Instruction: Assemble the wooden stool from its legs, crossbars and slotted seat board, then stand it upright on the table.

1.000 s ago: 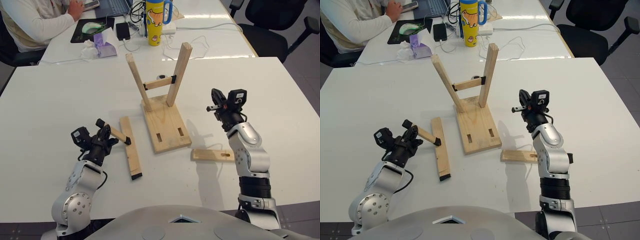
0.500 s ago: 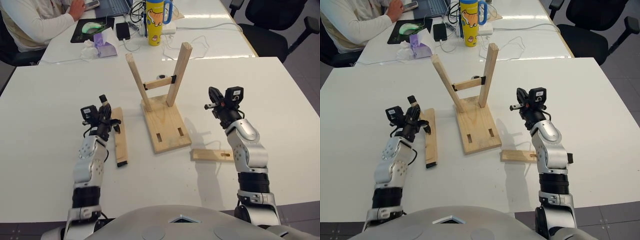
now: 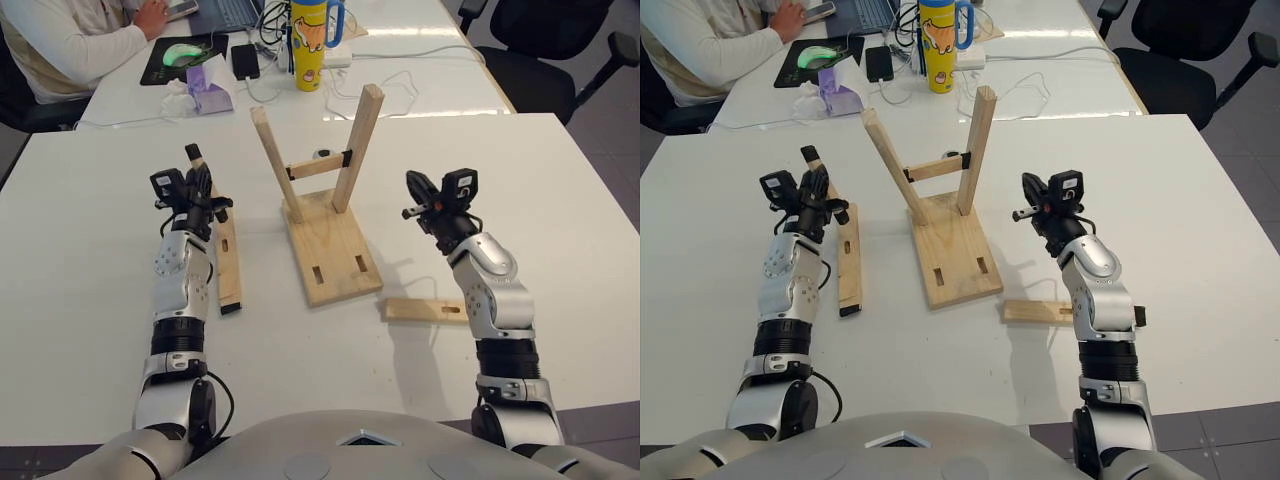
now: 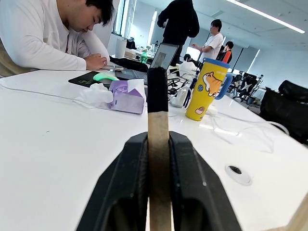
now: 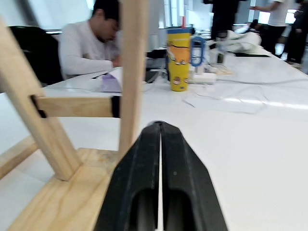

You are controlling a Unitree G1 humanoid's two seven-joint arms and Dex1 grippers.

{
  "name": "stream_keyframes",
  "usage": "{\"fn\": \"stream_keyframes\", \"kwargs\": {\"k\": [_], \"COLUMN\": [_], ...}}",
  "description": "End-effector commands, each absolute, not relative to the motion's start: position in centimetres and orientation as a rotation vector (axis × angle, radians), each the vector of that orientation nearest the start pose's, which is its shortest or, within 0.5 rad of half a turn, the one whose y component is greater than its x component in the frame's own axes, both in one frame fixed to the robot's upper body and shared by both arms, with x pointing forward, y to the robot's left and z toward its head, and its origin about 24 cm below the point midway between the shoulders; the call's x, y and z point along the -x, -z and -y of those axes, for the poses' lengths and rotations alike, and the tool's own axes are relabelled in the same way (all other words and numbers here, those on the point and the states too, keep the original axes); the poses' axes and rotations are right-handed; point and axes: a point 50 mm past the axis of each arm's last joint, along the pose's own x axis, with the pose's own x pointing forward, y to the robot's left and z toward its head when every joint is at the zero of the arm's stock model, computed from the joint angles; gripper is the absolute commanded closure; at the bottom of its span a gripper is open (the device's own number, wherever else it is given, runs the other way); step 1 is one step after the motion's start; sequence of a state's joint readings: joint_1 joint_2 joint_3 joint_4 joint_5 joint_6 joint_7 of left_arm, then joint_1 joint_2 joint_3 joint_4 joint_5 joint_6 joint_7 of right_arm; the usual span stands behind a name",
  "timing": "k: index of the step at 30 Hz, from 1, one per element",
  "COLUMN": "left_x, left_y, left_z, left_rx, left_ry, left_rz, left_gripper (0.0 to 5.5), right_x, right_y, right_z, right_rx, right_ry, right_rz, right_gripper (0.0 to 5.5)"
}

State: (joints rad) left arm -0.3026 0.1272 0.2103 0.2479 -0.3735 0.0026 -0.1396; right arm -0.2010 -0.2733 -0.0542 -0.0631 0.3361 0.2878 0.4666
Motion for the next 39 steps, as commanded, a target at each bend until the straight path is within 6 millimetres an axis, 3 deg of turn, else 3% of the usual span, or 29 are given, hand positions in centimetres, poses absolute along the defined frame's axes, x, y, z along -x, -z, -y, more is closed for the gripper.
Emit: {"fn": "stream_keyframes", "kwargs": {"k": [1, 3, 6, 13, 24, 28, 32, 39], "left_x": [-29.6, -28.2, -26.0, -25.1, -24.7, -24.6, -24.6, -24.6], "left_y": [-10.3, -10.6, -10.7, -11.4, -12.8, -12.8, -12.5, -12.2], "left_z": [-18.3, -16.8, -14.8, -12.4, -9.6, -9.4, -10.3, -11.4], "left_rx": [0.387, 0.416, 0.414, 0.442, 0.457, 0.430, 0.363, 0.321], "left_ry": [0.112, 0.209, 0.344, 0.436, 0.550, 0.570, 0.544, 0.508], "left_rz": [0.107, 0.032, -0.055, -0.095, -0.078, -0.077, -0.069, -0.057], "left_gripper": [5.10, 5.10, 5.10, 5.10, 5.10, 5.10, 5.10, 5.10], "right_x": [-26.7, -25.5, -23.9, -24.3, -24.3, -25.3, -28.2, -28.6], "right_y": [-12.8, -13.7, -13.5, -11.1, -11.0, -10.7, -10.0, -10.0], "right_z": [13.9, 12.6, 11.0, 8.6, 7.2, 7.0, 8.7, 9.2], "right_rx": [-0.121, -0.199, -0.190, -0.182, -0.292, -0.283, -0.242, -0.238], "right_ry": [-0.965, -1.142, -1.311, -1.255, -1.234, -1.134, -0.895, -0.861], "right_rz": [-0.026, -0.086, -0.180, -0.345, -0.412, -0.412, -0.407, -0.384], "right_gripper": [5.50, 5.50, 5.50, 5.50, 5.50, 5.50, 5.50, 5.50]}}
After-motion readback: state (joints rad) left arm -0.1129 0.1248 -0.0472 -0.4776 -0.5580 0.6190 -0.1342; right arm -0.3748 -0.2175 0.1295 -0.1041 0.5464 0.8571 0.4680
